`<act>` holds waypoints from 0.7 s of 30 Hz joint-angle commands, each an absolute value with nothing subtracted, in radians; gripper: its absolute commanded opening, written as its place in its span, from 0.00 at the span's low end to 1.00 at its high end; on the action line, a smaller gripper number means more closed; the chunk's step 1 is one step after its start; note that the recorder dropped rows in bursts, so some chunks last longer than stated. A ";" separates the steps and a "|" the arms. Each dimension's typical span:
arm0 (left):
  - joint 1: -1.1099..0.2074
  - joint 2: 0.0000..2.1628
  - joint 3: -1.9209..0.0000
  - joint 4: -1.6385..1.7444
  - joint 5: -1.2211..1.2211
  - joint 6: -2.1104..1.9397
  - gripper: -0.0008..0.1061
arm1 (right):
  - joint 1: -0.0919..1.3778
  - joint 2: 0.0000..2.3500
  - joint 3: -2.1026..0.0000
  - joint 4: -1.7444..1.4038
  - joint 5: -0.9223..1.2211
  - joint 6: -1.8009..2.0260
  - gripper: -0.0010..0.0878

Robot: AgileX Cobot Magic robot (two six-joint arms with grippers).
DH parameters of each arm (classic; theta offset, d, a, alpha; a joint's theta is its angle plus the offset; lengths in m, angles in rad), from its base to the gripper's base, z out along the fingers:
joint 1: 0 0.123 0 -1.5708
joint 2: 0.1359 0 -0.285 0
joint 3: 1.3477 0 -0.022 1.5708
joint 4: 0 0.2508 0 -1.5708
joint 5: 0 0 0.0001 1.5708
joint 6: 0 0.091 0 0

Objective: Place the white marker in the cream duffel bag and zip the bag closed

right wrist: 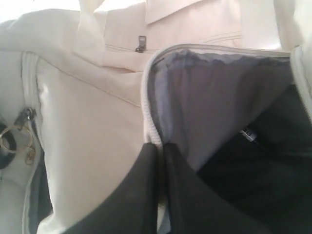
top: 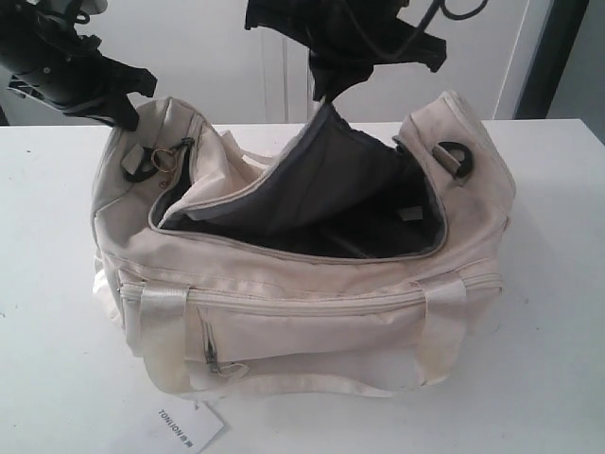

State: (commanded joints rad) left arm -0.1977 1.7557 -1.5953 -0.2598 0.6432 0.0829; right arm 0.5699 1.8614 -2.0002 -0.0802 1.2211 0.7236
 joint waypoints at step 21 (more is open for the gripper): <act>-0.198 1.756 -1.595 -0.260 0.643 0.083 0.01 | 0.586 1.709 -1.757 -0.086 1.221 0.494 0.03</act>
State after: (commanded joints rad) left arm -0.1977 1.7557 -1.5953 -0.2598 0.6432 0.0829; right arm 0.5863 1.7091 -1.7573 -0.0862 1.2211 0.4941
